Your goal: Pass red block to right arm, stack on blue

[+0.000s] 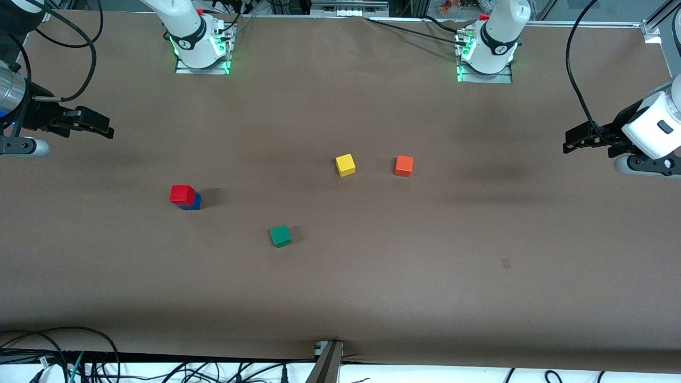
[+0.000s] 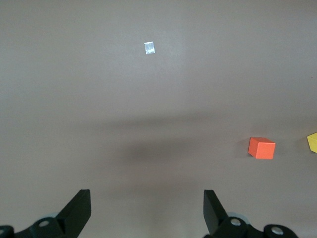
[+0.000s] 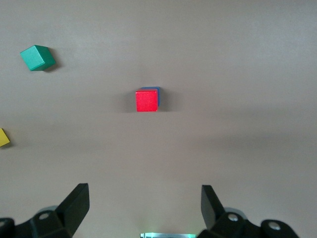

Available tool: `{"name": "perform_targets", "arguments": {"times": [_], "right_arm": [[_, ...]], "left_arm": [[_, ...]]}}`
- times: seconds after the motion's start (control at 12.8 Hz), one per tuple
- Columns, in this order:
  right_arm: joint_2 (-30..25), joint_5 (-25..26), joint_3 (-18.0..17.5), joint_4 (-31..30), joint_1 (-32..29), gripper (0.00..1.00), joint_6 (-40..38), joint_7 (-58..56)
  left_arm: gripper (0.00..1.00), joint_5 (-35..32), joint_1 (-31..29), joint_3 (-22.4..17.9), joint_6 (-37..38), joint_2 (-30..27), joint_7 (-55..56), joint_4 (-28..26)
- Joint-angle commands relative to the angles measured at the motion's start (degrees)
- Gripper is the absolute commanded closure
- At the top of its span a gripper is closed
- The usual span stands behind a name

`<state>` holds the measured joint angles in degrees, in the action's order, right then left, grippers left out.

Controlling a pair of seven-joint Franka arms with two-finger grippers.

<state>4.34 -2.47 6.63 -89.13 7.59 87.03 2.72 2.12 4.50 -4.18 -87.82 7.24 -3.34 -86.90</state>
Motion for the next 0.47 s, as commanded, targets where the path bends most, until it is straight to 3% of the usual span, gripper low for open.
{"name": "perform_targets", "arguments": {"times": [0.0, 0.39], "right_arm": [[-0.6, 1.1, -1.2, 0.4, -0.9, 0.00, -0.3, 0.4], [-0.3, 1.0, 0.0, 0.3, -1.3, 0.00, -0.7, -1.7]], "left_arm": [[0.00, 0.7, -0.2, 0.1, 0.2, 0.6, 0.6, 1.3], [0.00, 0.7, -0.2, 0.1, 0.1, 0.6, 0.6, 1.3]]}}
